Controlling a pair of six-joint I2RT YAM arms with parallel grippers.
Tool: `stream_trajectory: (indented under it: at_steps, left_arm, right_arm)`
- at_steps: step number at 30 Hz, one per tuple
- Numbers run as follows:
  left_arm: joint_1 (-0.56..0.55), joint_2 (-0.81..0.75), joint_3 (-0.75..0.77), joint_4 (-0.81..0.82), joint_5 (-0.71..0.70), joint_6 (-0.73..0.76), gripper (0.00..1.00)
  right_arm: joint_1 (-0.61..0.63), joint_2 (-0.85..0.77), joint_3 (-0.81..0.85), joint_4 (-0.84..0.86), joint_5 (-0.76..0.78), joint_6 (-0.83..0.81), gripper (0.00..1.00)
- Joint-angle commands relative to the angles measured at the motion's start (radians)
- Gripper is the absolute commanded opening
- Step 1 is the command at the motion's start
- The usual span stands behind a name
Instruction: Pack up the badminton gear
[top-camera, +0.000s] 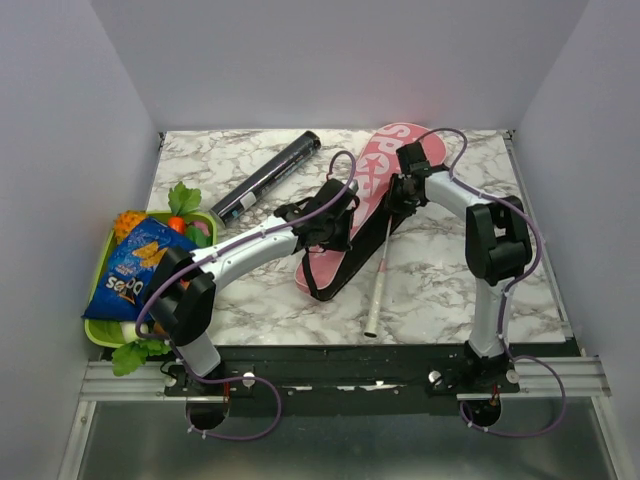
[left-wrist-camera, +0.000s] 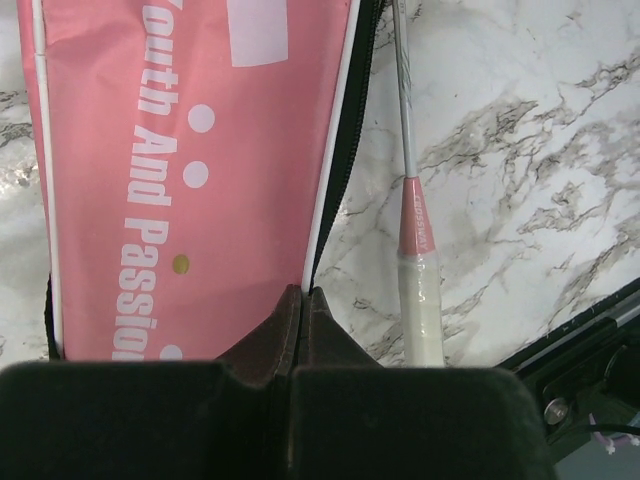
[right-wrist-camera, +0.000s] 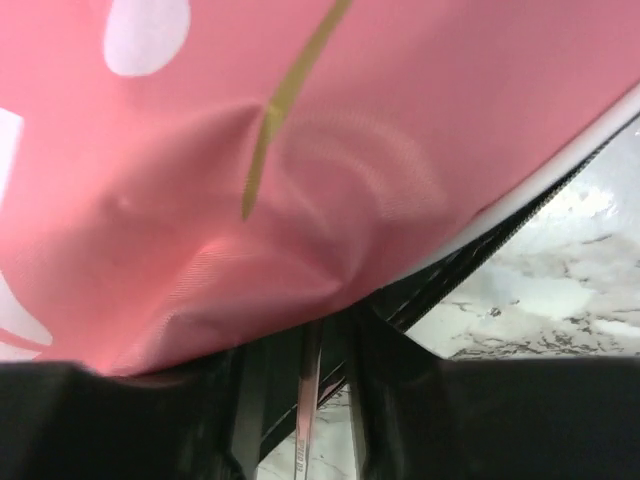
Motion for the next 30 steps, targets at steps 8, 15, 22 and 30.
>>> stream_trajectory:
  at_steps: [8, 15, 22, 30]
  left_arm:
    - [0.004, 0.080, 0.042, 0.053, 0.029, -0.003, 0.00]
    - [0.011, 0.136, 0.113, 0.068, 0.046, 0.016, 0.00]
    - [0.013, 0.168, 0.137, 0.087, 0.088, 0.008, 0.00]
    - [0.013, 0.165, 0.130, 0.096, 0.108, 0.003, 0.00]
  right_arm:
    - [-0.015, -0.283, -0.112, -0.023, 0.015, -0.045, 0.58]
    - [-0.014, -0.543, -0.440, -0.109, -0.181, -0.055, 0.58]
    - [-0.003, -0.678, -0.681, -0.066, -0.343, -0.050, 0.58]
    - [0.012, -0.693, -0.796, 0.010, -0.419, 0.014, 0.57]
